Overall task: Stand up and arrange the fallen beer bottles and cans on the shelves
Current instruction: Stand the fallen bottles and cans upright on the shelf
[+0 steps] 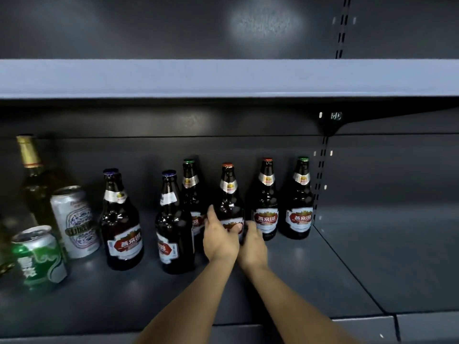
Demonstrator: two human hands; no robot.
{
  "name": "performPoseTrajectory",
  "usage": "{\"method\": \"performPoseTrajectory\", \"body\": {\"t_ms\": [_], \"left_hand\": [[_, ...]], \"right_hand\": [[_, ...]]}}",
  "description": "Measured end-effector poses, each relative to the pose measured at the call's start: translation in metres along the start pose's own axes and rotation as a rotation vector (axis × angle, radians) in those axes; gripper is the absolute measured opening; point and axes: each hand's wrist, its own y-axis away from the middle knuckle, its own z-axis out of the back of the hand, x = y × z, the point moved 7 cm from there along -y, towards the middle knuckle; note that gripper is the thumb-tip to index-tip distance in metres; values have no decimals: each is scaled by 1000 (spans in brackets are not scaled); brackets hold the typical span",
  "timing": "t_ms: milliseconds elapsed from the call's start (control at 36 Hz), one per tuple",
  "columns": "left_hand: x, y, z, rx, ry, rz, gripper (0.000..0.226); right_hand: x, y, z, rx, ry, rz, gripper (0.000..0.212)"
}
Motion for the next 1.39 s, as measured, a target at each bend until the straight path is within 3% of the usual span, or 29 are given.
{"method": "performPoseTrajectory", "body": {"t_ms": [139,333,556,667,861,944,1000,1083,1139,1278,1389], "left_hand": [[3,-13,-3,41,-32,24,84],[4,-33,-13,75,-4,20,82],[2,-29,-13,96,98,39,80],[5,-3,-2,44,146,16,61],[-8,43,52,-164,67,-321,12],[-12,49,83,-269,65,-423,28],[-6,45,104,-355,85,-440,28],[7,34,137,-479,103,-411,30],[18,27,156,-544,116,-365,35],[55,2,199,-653,84,-136,49],[94,-31,205,-430,43,54,91]], "right_hand": [[4,3,0,-99,-61,-22,6],[9,-4,-11,2,48,1,14],[8,-6,-11,8,80,38,15],[7,-2,-11,6,81,44,18],[23,15,-29,70,59,104,18],[40,26,-49,188,-21,125,32],[54,37,-60,248,-39,141,54],[69,54,-75,305,-32,144,87],[74,58,-82,283,11,146,96],[86,56,-88,110,63,20,96],[89,54,-92,-3,20,-7,83]]}}
